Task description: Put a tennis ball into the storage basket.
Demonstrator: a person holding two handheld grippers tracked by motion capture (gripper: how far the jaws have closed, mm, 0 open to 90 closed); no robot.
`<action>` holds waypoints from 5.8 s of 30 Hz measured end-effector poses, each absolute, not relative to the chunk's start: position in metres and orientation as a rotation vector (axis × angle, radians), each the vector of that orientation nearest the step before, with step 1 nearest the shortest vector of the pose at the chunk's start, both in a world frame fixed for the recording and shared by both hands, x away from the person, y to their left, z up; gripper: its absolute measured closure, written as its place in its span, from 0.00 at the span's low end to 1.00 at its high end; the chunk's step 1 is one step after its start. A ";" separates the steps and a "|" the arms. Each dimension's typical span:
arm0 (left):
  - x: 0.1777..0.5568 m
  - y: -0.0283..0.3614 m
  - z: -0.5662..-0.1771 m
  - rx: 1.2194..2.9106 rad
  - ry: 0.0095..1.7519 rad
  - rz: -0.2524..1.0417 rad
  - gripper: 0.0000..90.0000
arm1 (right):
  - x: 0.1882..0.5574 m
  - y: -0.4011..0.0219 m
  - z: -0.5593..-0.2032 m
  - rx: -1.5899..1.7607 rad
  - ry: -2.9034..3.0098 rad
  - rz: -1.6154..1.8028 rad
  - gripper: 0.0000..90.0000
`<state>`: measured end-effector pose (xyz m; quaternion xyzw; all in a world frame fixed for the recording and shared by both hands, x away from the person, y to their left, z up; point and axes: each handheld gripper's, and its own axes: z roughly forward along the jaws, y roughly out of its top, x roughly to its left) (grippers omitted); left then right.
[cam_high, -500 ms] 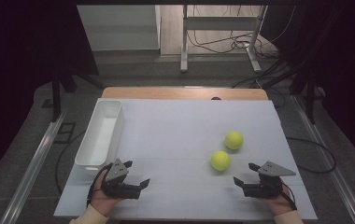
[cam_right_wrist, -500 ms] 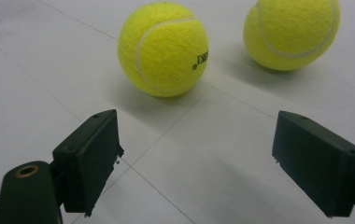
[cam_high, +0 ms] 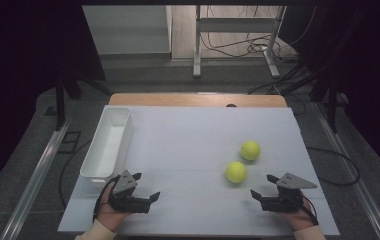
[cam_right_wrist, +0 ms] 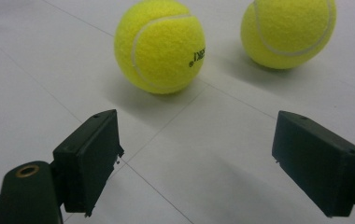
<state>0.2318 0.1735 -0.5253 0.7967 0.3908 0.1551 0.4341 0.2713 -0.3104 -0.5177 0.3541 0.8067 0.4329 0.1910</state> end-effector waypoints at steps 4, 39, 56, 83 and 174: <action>0.231 0.173 -0.525 1.983 0.973 0.383 0.07 | 0.271 -0.311 -0.518 0.991 2.265 1.212 0.18; 0.238 0.157 -0.497 1.927 0.977 0.342 0.07 | 0.273 -0.312 -0.517 1.002 2.284 1.243 0.19; 0.253 0.137 -0.487 1.970 0.909 0.323 0.07 | 0.275 -0.312 -0.517 1.013 2.276 1.243 0.18; 0.267 0.115 -0.482 1.997 0.858 0.276 0.07 | 0.276 -0.312 -0.518 1.004 2.283 1.233 0.18; 0.303 0.037 -0.477 2.060 0.728 0.144 0.07 | 0.276 -0.311 -0.519 1.008 2.292 1.227 0.18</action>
